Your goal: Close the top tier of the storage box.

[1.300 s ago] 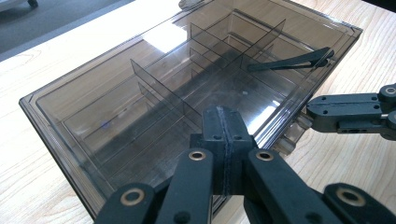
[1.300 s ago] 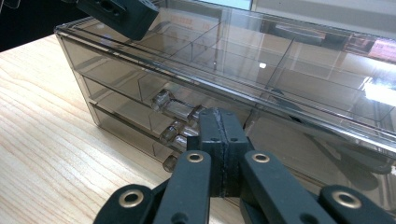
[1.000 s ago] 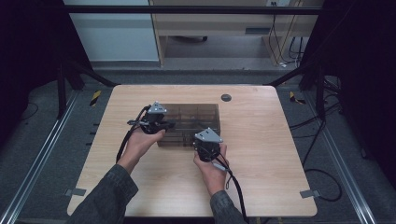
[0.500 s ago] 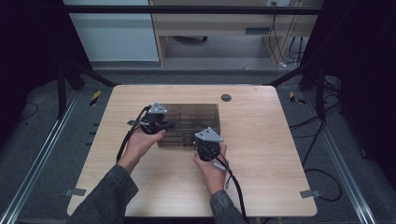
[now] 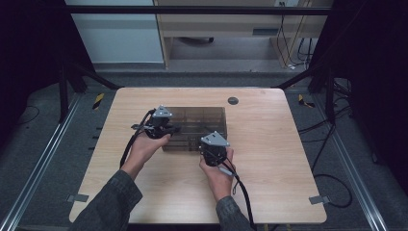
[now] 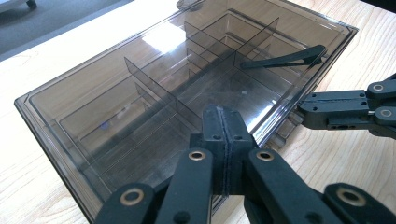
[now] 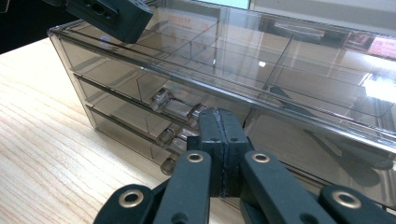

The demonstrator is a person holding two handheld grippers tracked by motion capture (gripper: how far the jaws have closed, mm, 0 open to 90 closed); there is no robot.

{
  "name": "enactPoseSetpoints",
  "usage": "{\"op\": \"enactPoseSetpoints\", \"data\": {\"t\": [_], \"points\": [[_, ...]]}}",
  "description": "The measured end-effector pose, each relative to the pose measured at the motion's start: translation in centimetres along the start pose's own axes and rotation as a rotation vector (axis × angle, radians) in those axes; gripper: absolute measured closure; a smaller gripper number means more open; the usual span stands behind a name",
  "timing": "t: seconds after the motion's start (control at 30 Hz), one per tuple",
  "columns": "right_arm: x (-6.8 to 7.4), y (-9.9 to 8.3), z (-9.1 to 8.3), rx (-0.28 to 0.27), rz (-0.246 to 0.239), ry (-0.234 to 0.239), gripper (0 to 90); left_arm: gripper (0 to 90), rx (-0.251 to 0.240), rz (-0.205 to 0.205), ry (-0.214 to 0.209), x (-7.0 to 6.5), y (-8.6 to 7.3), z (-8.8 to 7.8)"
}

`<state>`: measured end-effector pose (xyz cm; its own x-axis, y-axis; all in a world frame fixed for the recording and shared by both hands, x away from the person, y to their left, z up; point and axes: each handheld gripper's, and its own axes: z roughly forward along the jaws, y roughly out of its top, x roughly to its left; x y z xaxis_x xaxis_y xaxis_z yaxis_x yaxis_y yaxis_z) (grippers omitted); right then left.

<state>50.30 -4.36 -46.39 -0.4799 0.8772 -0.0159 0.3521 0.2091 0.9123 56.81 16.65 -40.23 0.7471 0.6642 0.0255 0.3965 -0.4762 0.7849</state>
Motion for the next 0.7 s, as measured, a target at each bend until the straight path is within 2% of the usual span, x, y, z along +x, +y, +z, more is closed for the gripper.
{"op": "enactPoseSetpoints", "data": {"t": [0.7], "points": [[-0.3, 0.4, -1.6, -0.016, -0.016, -0.001, 90.0, 88.4, -0.005, -0.001, 0.009, -0.2, 0.2, 0.1]]}}
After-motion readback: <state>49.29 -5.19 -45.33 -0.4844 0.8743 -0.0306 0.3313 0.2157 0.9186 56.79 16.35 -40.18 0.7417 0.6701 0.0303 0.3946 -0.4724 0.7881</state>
